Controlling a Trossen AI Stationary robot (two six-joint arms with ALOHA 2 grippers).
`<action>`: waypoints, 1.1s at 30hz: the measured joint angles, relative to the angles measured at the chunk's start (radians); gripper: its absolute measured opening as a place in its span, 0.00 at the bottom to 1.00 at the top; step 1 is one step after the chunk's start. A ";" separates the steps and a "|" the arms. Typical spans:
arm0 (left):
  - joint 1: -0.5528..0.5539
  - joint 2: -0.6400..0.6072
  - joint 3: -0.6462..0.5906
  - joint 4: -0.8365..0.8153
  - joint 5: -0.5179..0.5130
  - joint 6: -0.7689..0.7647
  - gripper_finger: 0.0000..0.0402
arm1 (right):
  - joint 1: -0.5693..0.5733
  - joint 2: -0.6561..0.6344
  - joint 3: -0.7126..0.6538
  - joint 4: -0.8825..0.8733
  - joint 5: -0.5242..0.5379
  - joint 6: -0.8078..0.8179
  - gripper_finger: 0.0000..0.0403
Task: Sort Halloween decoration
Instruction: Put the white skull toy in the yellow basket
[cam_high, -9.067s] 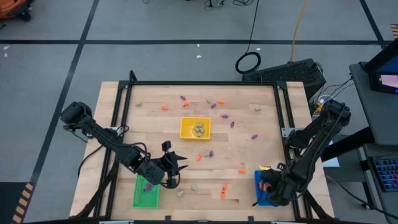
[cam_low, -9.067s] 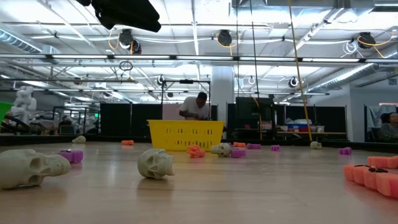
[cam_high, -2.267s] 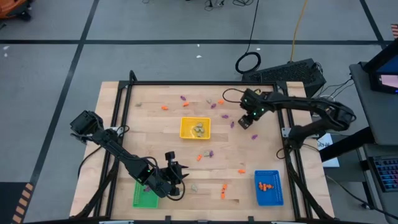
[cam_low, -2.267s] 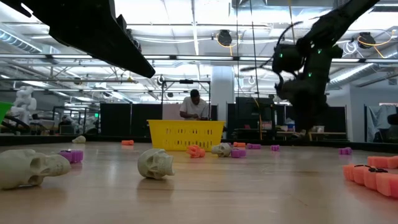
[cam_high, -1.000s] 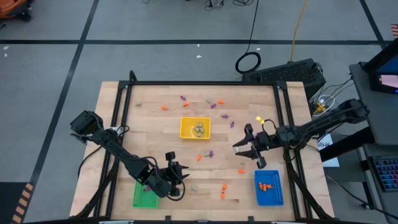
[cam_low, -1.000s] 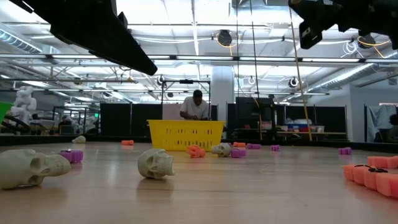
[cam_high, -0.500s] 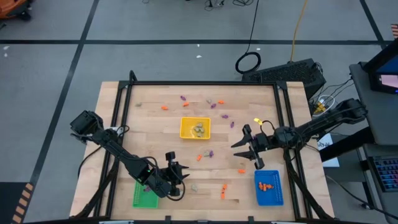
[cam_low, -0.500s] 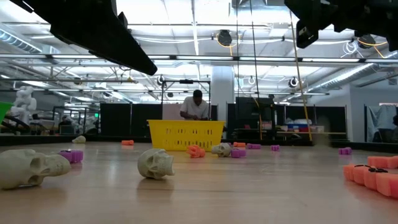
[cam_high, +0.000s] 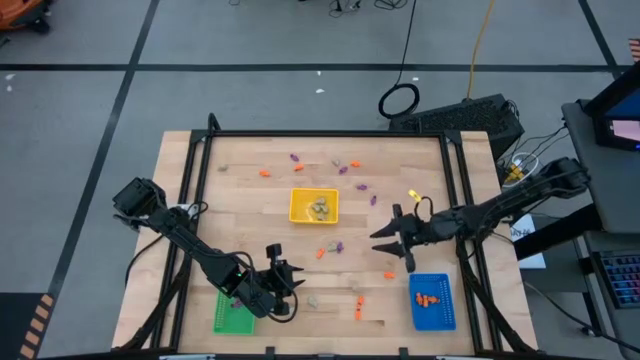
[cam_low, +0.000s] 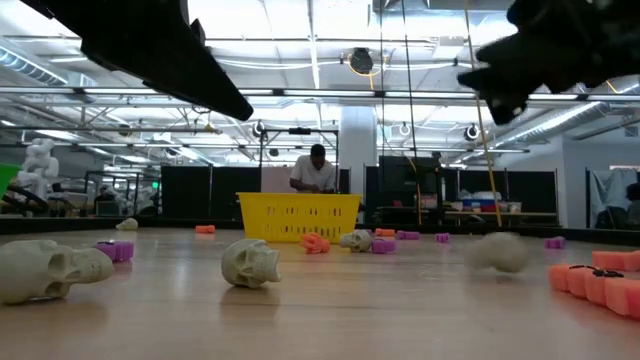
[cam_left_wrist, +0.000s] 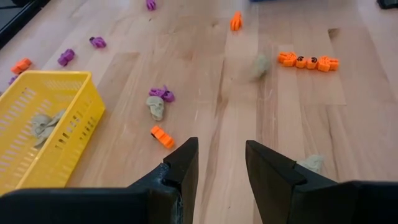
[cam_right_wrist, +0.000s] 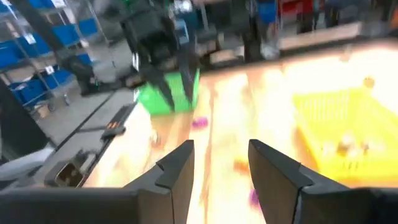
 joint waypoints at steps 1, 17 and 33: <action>0.000 0.000 0.000 0.003 0.000 0.000 0.33 | 0.012 0.000 0.007 -0.044 0.005 0.032 0.34; 0.000 0.000 0.000 0.065 0.000 0.027 0.33 | 0.244 0.456 0.435 -0.498 0.286 0.342 0.34; 0.000 0.000 0.000 0.064 0.000 0.028 0.33 | 0.206 0.775 0.665 -0.598 0.139 -0.010 0.44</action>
